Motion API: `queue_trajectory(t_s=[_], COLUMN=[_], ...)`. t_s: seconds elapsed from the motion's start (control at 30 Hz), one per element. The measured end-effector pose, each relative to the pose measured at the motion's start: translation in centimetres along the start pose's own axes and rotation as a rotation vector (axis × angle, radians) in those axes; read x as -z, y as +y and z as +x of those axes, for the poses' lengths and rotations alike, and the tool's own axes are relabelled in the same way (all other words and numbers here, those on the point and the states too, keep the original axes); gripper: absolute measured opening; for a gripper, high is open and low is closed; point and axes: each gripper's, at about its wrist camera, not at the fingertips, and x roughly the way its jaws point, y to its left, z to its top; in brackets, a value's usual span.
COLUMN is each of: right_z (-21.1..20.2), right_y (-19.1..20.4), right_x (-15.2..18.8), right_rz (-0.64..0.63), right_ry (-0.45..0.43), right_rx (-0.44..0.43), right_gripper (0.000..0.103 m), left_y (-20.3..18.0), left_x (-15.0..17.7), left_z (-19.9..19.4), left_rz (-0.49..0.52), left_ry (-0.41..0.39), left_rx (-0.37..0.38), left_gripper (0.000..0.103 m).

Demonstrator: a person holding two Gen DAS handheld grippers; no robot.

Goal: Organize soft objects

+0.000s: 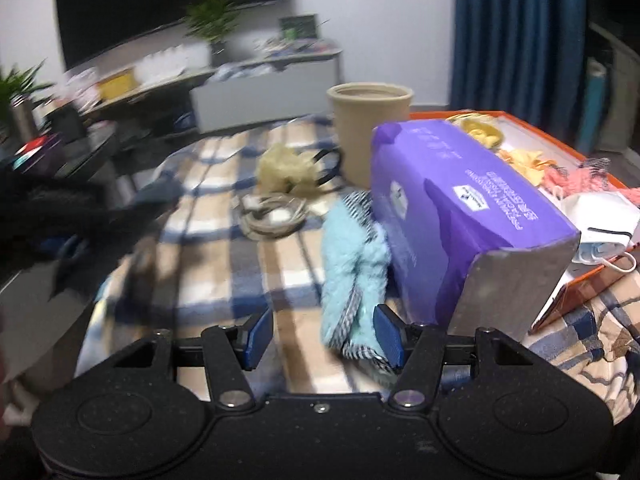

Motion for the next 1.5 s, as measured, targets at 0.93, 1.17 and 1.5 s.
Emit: queue_trajectory(t_s=[0.93, 1.17, 1.5], right_z=[-2.9, -4.2, -6.1], right_y=[0.5, -1.5, -4.4], right_x=[-3.9, -6.9, -9.7], right_rz=[-0.111, -0.134, -0.154], right_ry=[-0.192, -0.164, -0.173], right_rx=[-0.18, -0.29, -0.367], right_gripper=[0.032, 0.032, 0.032], left_y=[0.7, -2.0, -5.0], left_x=[-0.1, -1.4, -2.8], left_z=[-1.5, -3.0, -3.8], left_rz=[-0.066, -0.043, -0.033], left_ry=[-0.065, -0.122, -0.131], left_rx=[0.074, 0.043, -0.03], left_gripper=[0.044, 0.044, 0.044])
